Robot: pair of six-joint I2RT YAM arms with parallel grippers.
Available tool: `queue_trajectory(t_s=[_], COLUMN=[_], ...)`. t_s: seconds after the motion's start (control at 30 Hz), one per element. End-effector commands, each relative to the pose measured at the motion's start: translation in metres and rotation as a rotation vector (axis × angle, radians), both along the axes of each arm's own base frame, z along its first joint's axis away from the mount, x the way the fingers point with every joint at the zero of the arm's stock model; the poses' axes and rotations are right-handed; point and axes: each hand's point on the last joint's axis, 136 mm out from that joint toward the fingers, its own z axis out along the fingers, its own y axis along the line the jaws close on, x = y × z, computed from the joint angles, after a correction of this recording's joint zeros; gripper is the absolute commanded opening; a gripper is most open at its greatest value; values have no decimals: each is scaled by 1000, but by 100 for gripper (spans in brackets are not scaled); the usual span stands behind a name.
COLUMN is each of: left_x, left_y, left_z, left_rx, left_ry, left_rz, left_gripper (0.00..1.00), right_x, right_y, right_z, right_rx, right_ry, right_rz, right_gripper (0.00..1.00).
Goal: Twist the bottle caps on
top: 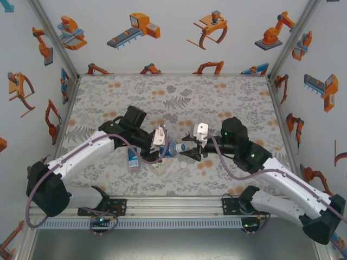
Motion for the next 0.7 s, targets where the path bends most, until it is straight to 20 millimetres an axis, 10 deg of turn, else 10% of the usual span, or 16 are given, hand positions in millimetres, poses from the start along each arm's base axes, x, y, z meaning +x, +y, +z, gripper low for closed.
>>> queue_trajectory(t_s=[0.0,0.43,0.67], left_x=[-9,-9,-9], left_y=[-2,-2,-3], left_z=[17,14,14], left_rx=[-46,-39,-38], left_ry=[-19,-13,-12], left_rz=[-46,-46,-47], left_gripper=[0,0,0], right_x=[-5,-2,-3], right_y=[3,2,2], right_z=[5,-10,-10], right_rx=[26,-12,-7], right_ry=[-47,-19,1], right_rz=[48,23,29], right_gripper=[49,45,24])
